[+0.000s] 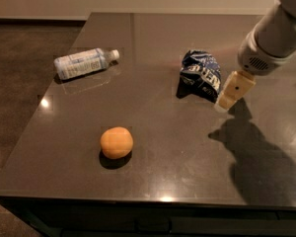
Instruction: Move blue chip bag near orange
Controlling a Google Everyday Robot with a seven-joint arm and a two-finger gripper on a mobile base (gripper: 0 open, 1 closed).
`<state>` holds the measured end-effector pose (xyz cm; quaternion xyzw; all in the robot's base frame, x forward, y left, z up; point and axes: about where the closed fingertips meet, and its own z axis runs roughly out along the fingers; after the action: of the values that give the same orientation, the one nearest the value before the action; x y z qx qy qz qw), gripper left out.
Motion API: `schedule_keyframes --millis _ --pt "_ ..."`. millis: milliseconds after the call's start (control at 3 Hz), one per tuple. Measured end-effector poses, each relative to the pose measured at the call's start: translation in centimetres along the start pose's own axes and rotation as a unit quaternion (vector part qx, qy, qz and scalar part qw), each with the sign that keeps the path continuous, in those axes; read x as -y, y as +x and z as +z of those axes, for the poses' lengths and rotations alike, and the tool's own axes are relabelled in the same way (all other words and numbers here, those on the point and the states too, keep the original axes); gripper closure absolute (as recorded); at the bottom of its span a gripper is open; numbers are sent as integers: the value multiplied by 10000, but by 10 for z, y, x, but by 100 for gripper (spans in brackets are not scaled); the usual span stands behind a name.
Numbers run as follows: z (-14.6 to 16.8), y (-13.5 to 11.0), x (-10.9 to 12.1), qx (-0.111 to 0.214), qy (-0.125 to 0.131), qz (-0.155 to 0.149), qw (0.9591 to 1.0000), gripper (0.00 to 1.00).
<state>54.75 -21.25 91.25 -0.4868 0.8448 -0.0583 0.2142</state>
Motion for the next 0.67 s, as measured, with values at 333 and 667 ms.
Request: schedule_keyframes --millis 333,667 --pt "25 -7 20 14 127 81 9999 0" --pt "46 -16 33 97 103 243 9996 0"
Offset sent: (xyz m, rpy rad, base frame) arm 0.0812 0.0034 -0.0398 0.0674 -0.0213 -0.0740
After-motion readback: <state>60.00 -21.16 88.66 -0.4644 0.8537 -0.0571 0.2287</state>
